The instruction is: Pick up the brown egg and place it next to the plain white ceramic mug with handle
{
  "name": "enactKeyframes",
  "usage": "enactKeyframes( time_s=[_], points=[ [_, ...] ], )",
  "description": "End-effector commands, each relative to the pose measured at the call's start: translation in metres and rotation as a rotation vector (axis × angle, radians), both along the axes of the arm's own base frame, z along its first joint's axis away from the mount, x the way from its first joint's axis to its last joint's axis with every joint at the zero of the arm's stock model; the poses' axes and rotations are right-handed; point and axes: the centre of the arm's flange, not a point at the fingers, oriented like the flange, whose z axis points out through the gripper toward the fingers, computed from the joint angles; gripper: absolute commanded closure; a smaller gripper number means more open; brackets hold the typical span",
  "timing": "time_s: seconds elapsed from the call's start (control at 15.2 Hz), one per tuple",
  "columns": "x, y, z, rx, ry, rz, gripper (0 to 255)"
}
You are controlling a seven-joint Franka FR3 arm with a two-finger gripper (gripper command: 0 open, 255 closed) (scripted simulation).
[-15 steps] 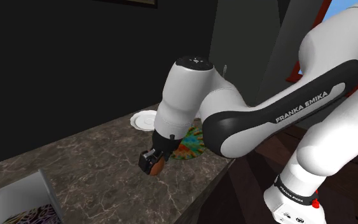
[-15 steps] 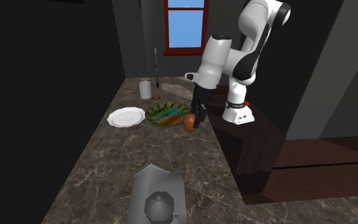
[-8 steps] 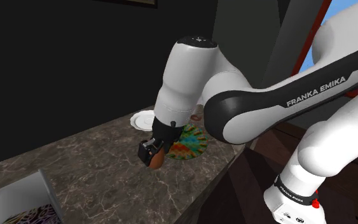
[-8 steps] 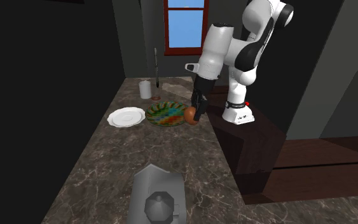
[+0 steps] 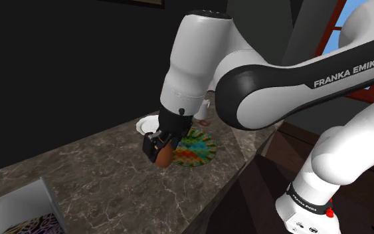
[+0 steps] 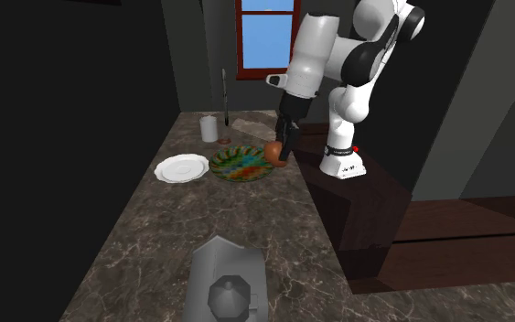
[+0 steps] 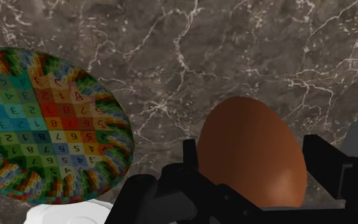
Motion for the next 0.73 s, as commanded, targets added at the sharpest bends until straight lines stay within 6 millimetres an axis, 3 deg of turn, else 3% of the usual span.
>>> enactKeyframes(
  time_s=[0.0, 0.07, 0.66],
  points=[
    [-0.001, 0.0, 0.011, 0.0, 0.0, 0.0, 255],
    [-0.001, 0.0, 0.012, 0.0, 0.0, 0.0, 255],
    [0.034, -0.114, 0.012, 0.0, 0.0, 0.0, 255]
  ],
)
